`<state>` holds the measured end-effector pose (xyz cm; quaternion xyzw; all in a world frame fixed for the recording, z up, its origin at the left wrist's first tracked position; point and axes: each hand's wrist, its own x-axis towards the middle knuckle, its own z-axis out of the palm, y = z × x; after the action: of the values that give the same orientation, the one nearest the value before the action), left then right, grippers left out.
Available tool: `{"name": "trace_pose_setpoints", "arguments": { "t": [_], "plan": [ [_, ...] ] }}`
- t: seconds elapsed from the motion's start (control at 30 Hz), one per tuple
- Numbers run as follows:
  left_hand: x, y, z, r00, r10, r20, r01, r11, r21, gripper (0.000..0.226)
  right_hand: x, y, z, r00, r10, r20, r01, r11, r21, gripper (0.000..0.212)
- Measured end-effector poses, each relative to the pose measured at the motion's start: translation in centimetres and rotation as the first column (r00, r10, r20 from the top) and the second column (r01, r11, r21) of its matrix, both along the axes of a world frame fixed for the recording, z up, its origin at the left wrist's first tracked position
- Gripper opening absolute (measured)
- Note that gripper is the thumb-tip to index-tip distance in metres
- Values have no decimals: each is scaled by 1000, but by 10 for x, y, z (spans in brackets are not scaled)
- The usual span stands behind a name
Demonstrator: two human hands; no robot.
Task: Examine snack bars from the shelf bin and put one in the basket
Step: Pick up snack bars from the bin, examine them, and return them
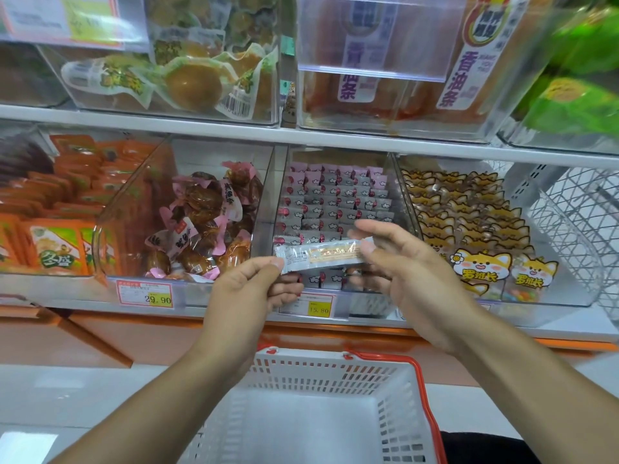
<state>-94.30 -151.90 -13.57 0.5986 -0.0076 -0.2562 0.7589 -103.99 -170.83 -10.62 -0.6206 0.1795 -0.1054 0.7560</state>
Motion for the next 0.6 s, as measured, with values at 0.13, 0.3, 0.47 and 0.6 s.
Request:
{"name": "trace_pose_setpoints", "arguments": {
  "t": [0.13, 0.3, 0.47, 0.6],
  "plan": [
    [0, -1, 2, 993, 10, -121, -17, 998, -57, 13, -5, -3, 5, 981, 188, 45, -142, 859, -492, 57],
    [0, -2, 1, 992, -2, -126, -4, 999, -46, 19, -5, -1, 1, 977, 209, 49, -142, 800, -583, 46],
    [-5, 0, 1, 971, -67, 231, 30, 987, 158, 12, -1, -11, 7, 983, -41, 180, 133, 835, -534, 33],
    [-15, -1, -3, 836, -221, 503, 43, 939, 342, 9, 5, -37, 9, 909, -355, 216, 403, 625, -669, 23]
  ]
}}
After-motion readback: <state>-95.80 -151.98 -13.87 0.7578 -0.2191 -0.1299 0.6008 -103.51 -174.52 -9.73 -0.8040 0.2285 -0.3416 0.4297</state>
